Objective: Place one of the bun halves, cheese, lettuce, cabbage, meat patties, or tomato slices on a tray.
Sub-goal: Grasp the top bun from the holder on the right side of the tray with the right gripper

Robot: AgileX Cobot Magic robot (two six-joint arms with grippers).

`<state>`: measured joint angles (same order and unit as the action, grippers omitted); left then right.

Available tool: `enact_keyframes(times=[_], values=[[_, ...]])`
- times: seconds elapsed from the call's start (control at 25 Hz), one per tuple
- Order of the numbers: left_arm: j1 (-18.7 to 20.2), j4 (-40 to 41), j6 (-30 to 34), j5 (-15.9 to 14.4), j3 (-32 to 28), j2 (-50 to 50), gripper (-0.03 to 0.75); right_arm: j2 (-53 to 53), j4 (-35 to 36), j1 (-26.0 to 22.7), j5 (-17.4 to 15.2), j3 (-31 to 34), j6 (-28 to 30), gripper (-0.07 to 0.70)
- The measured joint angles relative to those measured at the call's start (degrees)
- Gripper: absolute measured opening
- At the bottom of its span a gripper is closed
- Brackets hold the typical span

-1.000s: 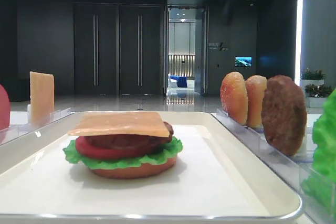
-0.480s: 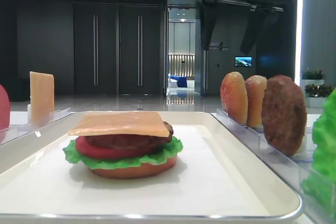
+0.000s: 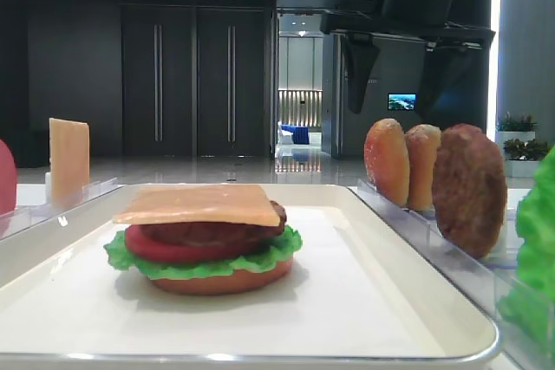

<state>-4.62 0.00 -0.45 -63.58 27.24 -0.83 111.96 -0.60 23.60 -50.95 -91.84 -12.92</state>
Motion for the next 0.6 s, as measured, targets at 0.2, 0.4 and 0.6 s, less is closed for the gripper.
enact_keyframes(times=[0.2,0.4,0.6], values=[[0.0,0.0,0.0,0.0,0.0,0.0,-0.001,1.7,0.6,-0.1,0.3,0.0,0.1,0.504],[0.0,0.0,0.0,0.0,0.0,0.0,-0.001,2.6,0.9,-0.1,1.3,-0.2,0.1,0.495],[0.0,0.0,0.5,0.0,0.0,0.0,-0.001,4.0,1.2,-0.1,2.7,-0.4,0.1,0.474]])
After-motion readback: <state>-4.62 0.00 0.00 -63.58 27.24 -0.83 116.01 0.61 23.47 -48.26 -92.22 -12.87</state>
